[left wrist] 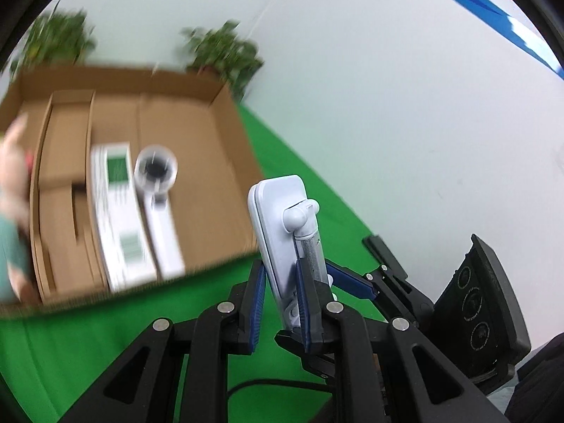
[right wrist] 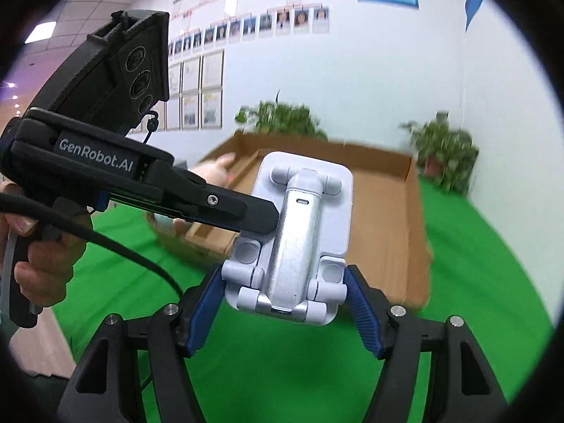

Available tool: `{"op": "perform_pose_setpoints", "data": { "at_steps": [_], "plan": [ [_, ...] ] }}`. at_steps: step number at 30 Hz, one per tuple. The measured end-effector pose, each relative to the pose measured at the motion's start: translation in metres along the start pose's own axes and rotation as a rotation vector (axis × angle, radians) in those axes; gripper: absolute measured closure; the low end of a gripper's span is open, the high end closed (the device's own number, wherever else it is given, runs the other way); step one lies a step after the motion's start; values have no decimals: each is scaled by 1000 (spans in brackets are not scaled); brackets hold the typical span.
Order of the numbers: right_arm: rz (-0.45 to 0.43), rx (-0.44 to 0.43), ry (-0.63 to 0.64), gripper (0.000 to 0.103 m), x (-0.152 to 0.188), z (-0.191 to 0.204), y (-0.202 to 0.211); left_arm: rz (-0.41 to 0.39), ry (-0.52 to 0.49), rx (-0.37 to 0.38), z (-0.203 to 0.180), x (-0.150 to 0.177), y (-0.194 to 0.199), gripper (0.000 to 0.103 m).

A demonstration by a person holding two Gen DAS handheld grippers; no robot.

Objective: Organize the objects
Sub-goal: 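Lift the phone stand with both grippers and carry it over the tray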

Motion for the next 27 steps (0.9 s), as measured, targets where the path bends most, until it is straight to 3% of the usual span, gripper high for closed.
{"op": "perform_pose_setpoints", "data": {
  "at_steps": [4, 8, 12, 16, 20, 27],
  "plan": [
    [-56, 23, 10, 36, -26, -12, 1, -46, -84, -10, -10, -36, 13, 89],
    [-58, 19, -22, 36, -41, -28, -13, -49, -112, -7, -12, -58, 11, 89],
    [45, -41, -132, 37, -53, -58, -54, 6, -98, -45, 12, -84, -17, 89],
    [117, -49, -182, 37, -59, -85, -98, 72, -23, -24, 43, -107, -53, 88],
    [182, -57, -225, 37, -45, -98, -121, 117, 27, -10, 70, -105, -87, 88],
    [346, -103, -299, 37, 12, -97, -146, 208, 137, -40, 120, -62, -142, 89]
  ]
}}
Point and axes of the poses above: each gripper's, at about its wrist camera, not at the fingertips, and y roughly against the way its jaws point, z to its left, x to its underside, the point moved 8 cm from there along -y, roughly the way its jaws point
